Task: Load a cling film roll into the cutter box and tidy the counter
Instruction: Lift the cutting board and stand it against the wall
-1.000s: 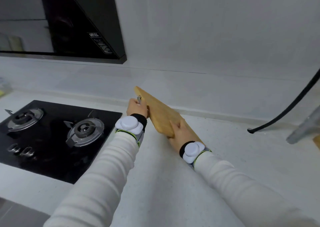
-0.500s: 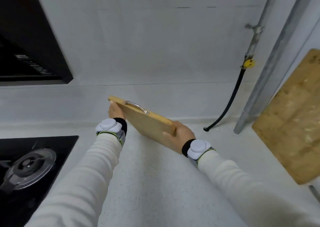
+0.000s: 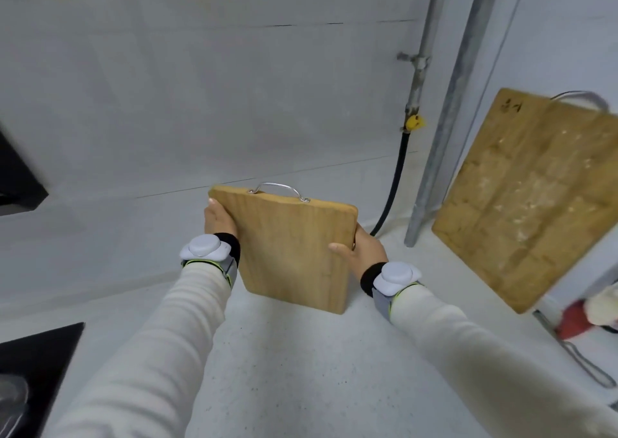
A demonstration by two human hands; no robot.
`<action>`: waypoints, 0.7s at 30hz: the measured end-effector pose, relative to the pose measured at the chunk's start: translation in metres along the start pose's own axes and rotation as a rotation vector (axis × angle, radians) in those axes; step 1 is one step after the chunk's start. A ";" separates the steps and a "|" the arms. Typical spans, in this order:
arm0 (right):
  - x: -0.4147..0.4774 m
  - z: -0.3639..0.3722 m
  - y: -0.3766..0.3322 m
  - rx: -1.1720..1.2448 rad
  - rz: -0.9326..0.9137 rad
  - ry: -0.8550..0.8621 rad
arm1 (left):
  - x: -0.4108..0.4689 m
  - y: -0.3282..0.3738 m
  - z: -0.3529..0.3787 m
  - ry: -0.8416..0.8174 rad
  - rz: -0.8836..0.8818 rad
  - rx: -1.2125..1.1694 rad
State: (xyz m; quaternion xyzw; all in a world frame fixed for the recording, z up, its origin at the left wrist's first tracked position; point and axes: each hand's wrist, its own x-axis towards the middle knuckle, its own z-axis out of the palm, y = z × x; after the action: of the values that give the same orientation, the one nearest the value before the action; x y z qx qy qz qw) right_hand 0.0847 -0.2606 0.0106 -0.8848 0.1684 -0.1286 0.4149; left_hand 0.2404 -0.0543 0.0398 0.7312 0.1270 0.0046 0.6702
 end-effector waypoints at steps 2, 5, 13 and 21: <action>-0.002 -0.013 0.014 0.009 0.021 0.049 | -0.004 0.003 0.024 -0.016 0.045 0.072; -0.007 -0.032 0.031 0.020 0.066 0.095 | -0.015 0.010 0.057 -0.039 0.101 0.169; -0.032 -0.132 0.096 -0.089 0.250 0.262 | -0.082 0.015 0.181 -0.245 0.166 0.269; -0.067 -0.234 0.167 -0.149 0.415 0.402 | -0.164 0.007 0.309 -0.459 0.210 0.286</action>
State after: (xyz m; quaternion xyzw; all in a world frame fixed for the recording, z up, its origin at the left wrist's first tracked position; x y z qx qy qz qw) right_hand -0.0939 -0.4954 0.0209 -0.8162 0.4337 -0.2010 0.3244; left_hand 0.1380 -0.3888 0.0417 0.8094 -0.1051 -0.1097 0.5672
